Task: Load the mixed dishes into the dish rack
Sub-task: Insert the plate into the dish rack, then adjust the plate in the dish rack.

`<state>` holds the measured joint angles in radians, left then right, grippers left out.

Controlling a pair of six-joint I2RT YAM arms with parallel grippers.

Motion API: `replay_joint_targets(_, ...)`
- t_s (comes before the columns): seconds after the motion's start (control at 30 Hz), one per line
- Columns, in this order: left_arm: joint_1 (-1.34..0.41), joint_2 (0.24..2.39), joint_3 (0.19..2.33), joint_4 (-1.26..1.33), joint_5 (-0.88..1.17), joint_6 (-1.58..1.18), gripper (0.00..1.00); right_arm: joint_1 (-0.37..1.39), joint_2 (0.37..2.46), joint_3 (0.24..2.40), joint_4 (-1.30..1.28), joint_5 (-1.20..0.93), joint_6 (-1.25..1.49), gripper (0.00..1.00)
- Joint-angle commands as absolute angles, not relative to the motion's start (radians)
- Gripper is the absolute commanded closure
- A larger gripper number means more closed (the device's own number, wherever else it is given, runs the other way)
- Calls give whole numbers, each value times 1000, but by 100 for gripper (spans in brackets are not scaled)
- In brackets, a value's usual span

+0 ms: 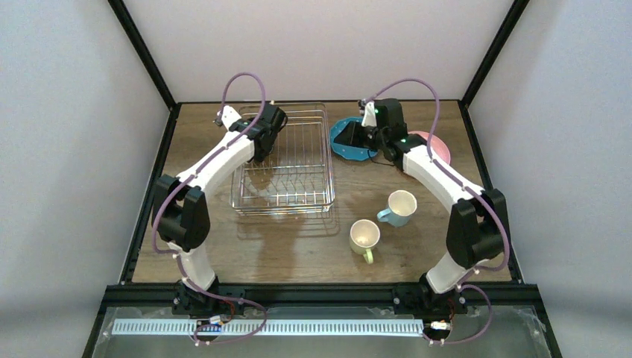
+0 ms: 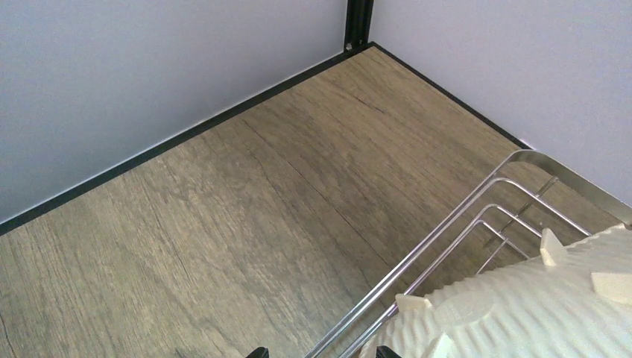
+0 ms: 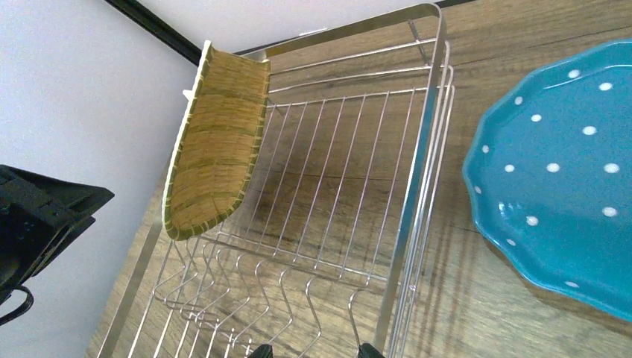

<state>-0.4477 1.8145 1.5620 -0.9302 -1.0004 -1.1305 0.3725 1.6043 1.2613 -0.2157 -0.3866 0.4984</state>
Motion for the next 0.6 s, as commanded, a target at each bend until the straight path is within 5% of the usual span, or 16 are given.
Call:
replay_joint_targets(0.0, -445, 1763, 1561, -923, -993, -1136, 18, 392, 1691, 1339, -216, -439, 500, 34)
replay_joint_targets(0.57, -445, 1486, 1424, -814, -822, -937, 8, 508, 2223, 2030, -359, -500, 554, 30)
